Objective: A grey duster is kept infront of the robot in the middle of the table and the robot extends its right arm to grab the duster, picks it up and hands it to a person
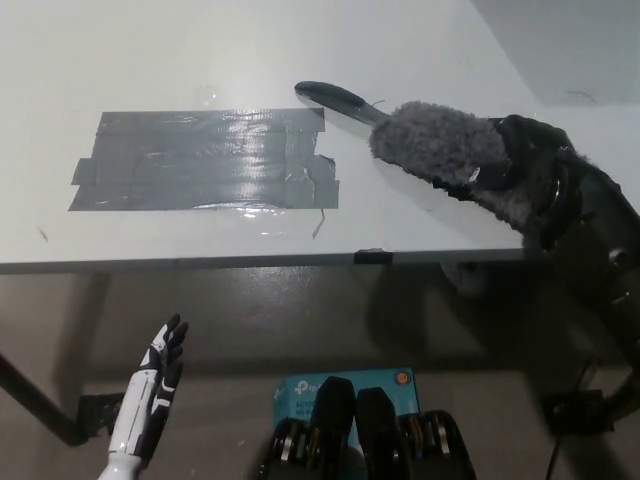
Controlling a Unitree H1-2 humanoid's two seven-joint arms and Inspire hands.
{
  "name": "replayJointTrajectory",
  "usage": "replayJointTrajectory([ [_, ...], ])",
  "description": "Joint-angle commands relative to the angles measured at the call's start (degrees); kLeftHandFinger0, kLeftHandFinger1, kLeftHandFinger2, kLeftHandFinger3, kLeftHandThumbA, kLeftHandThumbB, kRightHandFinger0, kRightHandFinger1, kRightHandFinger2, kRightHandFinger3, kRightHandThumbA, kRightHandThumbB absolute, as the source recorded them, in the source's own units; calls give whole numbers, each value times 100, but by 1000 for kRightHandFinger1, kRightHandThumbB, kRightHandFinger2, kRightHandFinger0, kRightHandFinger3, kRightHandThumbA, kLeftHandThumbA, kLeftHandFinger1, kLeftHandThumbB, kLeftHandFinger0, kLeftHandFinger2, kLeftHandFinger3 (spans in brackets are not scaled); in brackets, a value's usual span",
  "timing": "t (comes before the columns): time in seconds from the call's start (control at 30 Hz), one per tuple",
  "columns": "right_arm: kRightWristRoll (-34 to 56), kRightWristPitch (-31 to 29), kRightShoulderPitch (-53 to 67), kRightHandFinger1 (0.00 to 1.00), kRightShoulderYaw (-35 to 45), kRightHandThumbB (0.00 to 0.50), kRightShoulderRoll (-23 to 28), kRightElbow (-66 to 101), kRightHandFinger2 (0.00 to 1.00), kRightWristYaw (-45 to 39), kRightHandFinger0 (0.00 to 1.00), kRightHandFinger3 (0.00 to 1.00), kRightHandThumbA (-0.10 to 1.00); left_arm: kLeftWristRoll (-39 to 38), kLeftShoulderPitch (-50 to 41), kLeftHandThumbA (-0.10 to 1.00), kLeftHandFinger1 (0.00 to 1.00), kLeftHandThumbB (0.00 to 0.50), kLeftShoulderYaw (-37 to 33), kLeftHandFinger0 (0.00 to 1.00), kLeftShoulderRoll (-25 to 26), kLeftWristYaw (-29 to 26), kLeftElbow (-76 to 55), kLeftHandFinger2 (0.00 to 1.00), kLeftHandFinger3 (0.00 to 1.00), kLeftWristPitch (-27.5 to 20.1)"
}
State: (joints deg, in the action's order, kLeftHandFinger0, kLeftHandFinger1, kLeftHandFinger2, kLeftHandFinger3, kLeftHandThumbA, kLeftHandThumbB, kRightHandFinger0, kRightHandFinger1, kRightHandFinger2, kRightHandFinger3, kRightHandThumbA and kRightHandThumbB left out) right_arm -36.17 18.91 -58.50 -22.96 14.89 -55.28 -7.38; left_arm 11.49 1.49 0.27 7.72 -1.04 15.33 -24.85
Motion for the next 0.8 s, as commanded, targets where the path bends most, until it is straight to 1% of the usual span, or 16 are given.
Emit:
replayJointTrajectory([
  [0.0, 365, -402, 57, 5, 253, 191, 2, 49, 158, 193, 0, 363, -100, -13, 139, 1000, 1000, 316, 38, 1000, 58, -113, -128, 1000, 1000, -191],
  [0.07, 414, -454, 67, 11, 312, 192, -6, 75, 175, 203, 0, 365, -100, -10, 144, 1000, 1000, 316, 39, 1000, 66, -114, -123, 1000, 1000, -199],
  [0.1, 471, -464, 70, 45, 375, 189, -19, 93, 230, 189, 0, 409, -100, -4, 144, 1000, 1000, 317, 41, 1000, 63, -118, -128, 1000, 1000, -193],
  [0.13, 562, -481, 92, 143, 458, 176, -27, 165, 410, 136, 1, 490, -100, -14, 138, 1000, 1000, 320, 41, 1000, 60, -110, -140, 1000, 1000, -178],
  [0.2, 748, -467, 125, 353, 614, 151, -35, 288, 688, -5, 62, 534, -100, -41, 147, 1000, 1000, 323, 40, 1000, 50, -98, -134, 1000, 1000, -165],
  [0.23, 865, -484, 132, 520, 709, 153, -41, 347, 878, -126, 92, 575, -100, -31, 162, 1000, 1000, 322, 38, 1000, 54, -103, -117, 1000, 1000, -184],
  [0.27, 939, -496, 146, 527, 757, 160, -38, 416, 878, -216, 87, 528, -100, -15, 167, 1000, 1000, 321, 37, 1000, 60, -110, -111, 1000, 1000, -194],
  [0.3, 1046, -498, 174, 618, 824, 164, -29, 534, 976, -346, 98, 695, -100, 11, 182, 1000, 1000, 319, 33, 1000, 72, -111, -115, 1000, 1000, -188],
  [0.37, 1213, -525, 234, 673, 914, 177, -4, 757, 993, -587, 116, 816, -100, -4, 182, 1000, 1000, 319, 33, 1000, 73, -97, -136, 1000, 1000, -164],
  [0.4, 1294, -562, 261, 726, 948, 191, 13, 849, 992, -697, 192, 841, -100, -8, 187, 1000, 1000, 318, 35, 1000, 78, -92, -142, 1000, 1000, -155],
  [0.47, 1521, -533, 345, 723, 1051, 197, 60, 1149, 962, -1004, 228, 834, -100, 24, 204, 1000, 1000, 317, 31, 1000, 100, -89, -151, 1000, 1000, -137],
  [0.5, 1621, -433, 376, 681, 1109, 197, 73, 1272, 936, -1129, 197, 829, -100, 40, 206, 1000, 1000, 316, 30, 1000, 105, -94, -151, 1000, 1000, -135],
  [0.6, 2134, -84, 499, 530, 1413, 195, 124, 1712, 881, -1646, 16, 918, -100, 66, 199, 1000, 1000, 316, 24, 1000, 117, -88, -186, 1000, 1000, -83],
  [0.63, 2378, 129, 535, 491, 1609, 207, 96, 1843, 866, -1785, 1, 949, -100, 64, 198, 1000, 1000, 318, 24, 1000, 120, -83, -193, 1000, 1000, -69],
  [0.7, 3028, 598, 634, 488, 2197, 225, -47, 2033, 885, -1951, 0, 990, -100, 56, 186, 1000, 1000, 319, 22, 1000, 119, -77, -203, 1000, 1000, -64],
  [0.77, 3581, 786, 699, 458, 2681, 213, -199, 2071, 873, -2027, 0, 1000, -100, 39, 191, 1000, 1000, 317, 23, 1000, 110, -81, -165, 1000, 1000, -101],
])
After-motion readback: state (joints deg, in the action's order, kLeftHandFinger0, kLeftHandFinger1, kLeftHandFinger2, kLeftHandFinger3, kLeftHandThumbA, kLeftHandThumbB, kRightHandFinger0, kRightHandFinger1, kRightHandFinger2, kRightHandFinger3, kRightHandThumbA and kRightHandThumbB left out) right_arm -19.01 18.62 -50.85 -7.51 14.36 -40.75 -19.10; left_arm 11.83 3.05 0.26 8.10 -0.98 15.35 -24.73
